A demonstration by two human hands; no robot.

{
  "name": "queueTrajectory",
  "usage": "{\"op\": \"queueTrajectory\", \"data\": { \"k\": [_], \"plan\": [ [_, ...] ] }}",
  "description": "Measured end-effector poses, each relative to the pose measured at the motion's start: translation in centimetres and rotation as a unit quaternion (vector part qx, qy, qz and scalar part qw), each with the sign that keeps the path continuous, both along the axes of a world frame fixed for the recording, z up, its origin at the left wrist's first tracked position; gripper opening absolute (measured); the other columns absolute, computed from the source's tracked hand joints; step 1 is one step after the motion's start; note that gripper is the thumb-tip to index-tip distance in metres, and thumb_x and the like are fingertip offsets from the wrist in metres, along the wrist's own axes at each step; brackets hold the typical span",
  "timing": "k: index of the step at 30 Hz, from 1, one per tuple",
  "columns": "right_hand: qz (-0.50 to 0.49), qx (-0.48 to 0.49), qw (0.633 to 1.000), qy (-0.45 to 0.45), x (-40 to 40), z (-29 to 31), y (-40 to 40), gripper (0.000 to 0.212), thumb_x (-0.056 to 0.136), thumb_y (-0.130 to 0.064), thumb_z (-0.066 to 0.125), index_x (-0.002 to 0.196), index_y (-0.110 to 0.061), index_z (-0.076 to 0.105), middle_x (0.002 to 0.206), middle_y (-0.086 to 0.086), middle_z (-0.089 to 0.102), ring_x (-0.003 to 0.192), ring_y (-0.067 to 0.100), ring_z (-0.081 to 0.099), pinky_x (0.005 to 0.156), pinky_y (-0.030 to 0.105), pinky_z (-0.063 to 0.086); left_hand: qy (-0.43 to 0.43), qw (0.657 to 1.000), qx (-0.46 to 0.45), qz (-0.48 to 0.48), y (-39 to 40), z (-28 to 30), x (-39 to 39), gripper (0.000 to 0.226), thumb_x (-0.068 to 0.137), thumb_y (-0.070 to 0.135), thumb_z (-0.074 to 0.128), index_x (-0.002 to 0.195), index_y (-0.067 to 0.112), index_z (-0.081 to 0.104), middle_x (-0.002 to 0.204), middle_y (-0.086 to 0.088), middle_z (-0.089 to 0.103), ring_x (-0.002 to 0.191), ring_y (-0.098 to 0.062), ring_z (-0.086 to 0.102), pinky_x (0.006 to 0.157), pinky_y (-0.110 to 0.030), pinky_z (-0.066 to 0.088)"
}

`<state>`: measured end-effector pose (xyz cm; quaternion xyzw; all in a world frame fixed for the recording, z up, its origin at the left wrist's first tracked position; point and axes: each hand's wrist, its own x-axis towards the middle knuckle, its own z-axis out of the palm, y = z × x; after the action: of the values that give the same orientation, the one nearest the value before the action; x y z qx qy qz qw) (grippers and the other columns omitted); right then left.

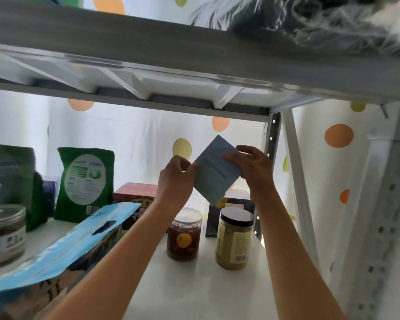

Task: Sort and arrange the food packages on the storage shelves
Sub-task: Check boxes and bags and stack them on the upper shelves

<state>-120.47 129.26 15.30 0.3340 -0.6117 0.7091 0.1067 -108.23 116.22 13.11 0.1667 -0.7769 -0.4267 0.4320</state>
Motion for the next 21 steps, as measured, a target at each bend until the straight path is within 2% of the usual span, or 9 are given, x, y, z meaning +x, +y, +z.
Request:
{"op": "queueTrajectory", "data": {
  "k": [3,5,8,10,13,16,17,19,21],
  "plan": [
    [-0.016,-0.054,0.998,-0.035,0.1,-1.4,0.3,0.049,0.071,-0.045,0.084,0.11,-0.018,0.071,0.099,-0.003,0.073,0.089,0.014,0.069,0.065,0.022,0.051,0.093,0.987,0.108,-0.075,-0.3,-1.5,-1.5,0.029,0.094,0.038,0.063,0.105,0.012,0.056,0.101,-0.002,0.063,0.095,-0.023,0.066,0.079,-0.043,0.06],
    [-0.006,-0.084,0.995,-0.045,0.2,-2.3,0.3,0.031,0.08,-0.039,0.082,0.103,-0.022,0.07,0.096,-0.003,0.071,0.09,0.016,0.069,0.066,0.023,0.053,0.118,0.969,0.176,-0.13,-0.6,-2.0,-2.1,0.042,0.092,0.04,0.066,0.114,0.007,0.052,0.111,-0.009,0.061,0.102,-0.025,0.067,0.074,-0.036,0.062],
    [-0.009,-0.114,0.992,-0.05,0.4,-3.7,-0.2,0.03,0.076,-0.049,0.074,0.097,-0.029,0.066,0.094,-0.002,0.07,0.088,0.014,0.069,0.066,0.023,0.056,0.115,0.932,0.264,-0.221,-1.1,-3.0,-3.0,0.071,0.084,0.056,0.07,0.126,0.002,0.05,0.12,-0.017,0.065,0.098,-0.029,0.072,0.073,-0.035,0.062],
    [-0.017,-0.112,0.992,-0.048,0.1,-4.6,-0.4,0.028,0.076,-0.051,0.067,0.096,-0.032,0.063,0.093,-0.003,0.068,0.087,0.012,0.068,0.067,0.027,0.059,0.089,0.93,0.266,-0.237,-1.3,-3.6,-3.0,0.069,0.089,0.062,0.058,0.121,0.001,0.057,0.112,-0.018,0.069,0.093,-0.03,0.072,0.076,-0.039,0.061],
    [-0.027,-0.085,0.996,-0.029,-0.4,-5.3,-0.6,0.02,0.087,-0.049,0.066,0.096,-0.032,0.061,0.094,-0.003,0.066,0.091,0.015,0.067,0.076,0.034,0.059,0.074,0.924,0.282,-0.248,-2.0,-4.1,-3.3,0.055,0.099,0.051,0.042,0.114,0.001,0.06,0.106,-0.018,0.07,0.091,-0.03,0.07,0.079,-0.037,0.06],
    [-0.061,-0.066,0.996,0.026,-0.3,-5.2,-0.7,0.011,0.096,-0.041,0.064,0.096,-0.032,0.057,0.096,-0.003,0.066,0.089,0.014,0.065,0.067,0.017,0.053,0.084,0.93,0.235,-0.27,-2.5,-4.6,-3.1,0.035,0.103,0.037,0.044,0.108,0.009,0.064,0.099,-0.008,0.073,0.084,-0.017,0.074,0.07,-0.027,0.06],
    [-0.065,-0.054,0.995,0.044,-0.2,-5.3,-0.8,0.012,0.095,-0.042,0.064,0.098,-0.031,0.058,0.098,-0.001,0.067,0.091,0.015,0.066,0.067,0.016,0.053,0.096,0.931,0.221,-0.274,-2.5,-4.9,-3.1,0.031,0.104,0.033,0.043,0.105,0.011,0.065,0.094,-0.003,0.073,0.08,-0.012,0.074,0.066,-0.023,0.058],
    [-0.074,-0.03,0.995,0.064,0.2,-5.8,-1.2,0.023,0.091,-0.048,0.064,0.105,-0.03,0.062,0.106,-0.005,0.069,0.099,0.015,0.067,0.075,0.024,0.057,0.123,0.937,0.192,-0.263,-2.3,-5.2,-3.0,0.031,0.106,0.032,0.038,0.101,0.017,0.065,0.089,0.006,0.073,0.08,-0.004,0.072,0.065,-0.017,0.055],
    [-0.13,-0.003,0.988,0.088,0.4,-6.3,-1.2,0.022,0.089,-0.053,0.065,0.104,-0.037,0.064,0.112,-0.02,0.062,0.108,0.009,0.059,0.089,0.03,0.052,0.143,0.951,0.155,-0.225,-2.3,-5.3,-2.6,0.037,0.106,0.038,0.032,0.098,0.024,0.066,0.091,0.008,0.071,0.085,-0.003,0.069,0.069,-0.019,0.054]
  ]
}}
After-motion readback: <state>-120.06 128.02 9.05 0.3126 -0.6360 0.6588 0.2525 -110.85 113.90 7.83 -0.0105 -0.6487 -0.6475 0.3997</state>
